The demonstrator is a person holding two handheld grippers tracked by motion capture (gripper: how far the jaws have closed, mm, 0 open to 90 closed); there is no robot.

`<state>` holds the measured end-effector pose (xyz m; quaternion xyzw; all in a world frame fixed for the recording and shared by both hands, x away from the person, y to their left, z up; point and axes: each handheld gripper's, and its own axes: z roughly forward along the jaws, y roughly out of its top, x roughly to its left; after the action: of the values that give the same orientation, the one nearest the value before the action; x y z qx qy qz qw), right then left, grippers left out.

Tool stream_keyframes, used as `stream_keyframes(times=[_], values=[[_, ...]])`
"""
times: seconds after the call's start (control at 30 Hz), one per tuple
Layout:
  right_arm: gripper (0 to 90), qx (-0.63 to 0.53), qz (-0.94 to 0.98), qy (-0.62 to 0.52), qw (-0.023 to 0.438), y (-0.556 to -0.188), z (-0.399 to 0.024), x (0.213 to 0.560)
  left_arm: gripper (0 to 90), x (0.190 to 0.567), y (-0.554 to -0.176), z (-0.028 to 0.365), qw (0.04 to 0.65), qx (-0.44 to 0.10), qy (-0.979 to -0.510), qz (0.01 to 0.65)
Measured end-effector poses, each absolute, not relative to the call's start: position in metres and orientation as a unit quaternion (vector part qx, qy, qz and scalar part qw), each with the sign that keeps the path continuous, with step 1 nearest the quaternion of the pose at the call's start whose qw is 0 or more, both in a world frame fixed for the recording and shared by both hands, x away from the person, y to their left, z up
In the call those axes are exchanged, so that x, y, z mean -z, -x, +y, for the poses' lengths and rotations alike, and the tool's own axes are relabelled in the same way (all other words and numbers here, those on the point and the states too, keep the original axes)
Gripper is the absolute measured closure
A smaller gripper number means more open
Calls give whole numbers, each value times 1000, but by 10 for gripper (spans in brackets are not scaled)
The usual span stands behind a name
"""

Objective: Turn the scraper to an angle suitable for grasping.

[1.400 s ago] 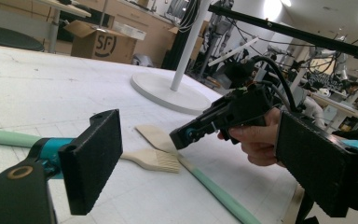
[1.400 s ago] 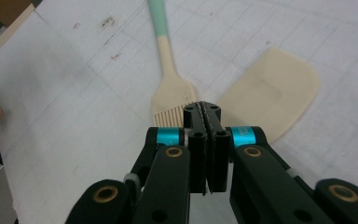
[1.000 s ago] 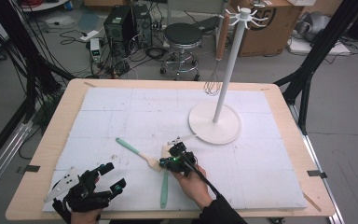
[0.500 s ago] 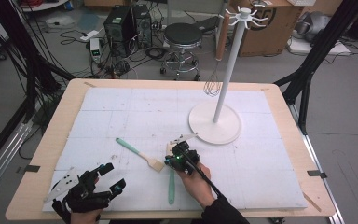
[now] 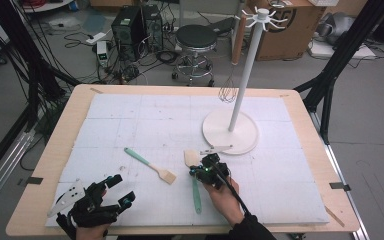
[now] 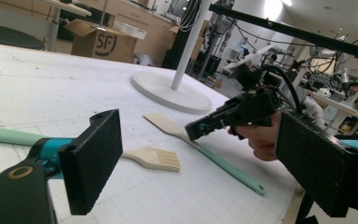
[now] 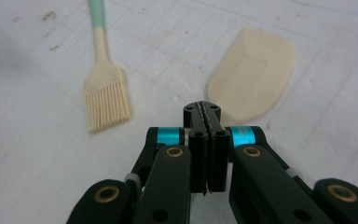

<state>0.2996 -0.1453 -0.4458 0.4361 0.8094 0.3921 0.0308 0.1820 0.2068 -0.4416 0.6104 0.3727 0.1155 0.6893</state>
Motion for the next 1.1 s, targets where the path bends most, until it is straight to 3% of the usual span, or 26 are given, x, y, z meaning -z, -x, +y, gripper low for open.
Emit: stream_keyframes(times=[0.37,1.1], values=[[896,-414,785,-459,-39,-262,-185,458,158,441,-182,204,691,-113,-611,370],[895,-424,791,-430,-99,-262,-129,462,158,439,-181,207,698,-110,-603,371]])
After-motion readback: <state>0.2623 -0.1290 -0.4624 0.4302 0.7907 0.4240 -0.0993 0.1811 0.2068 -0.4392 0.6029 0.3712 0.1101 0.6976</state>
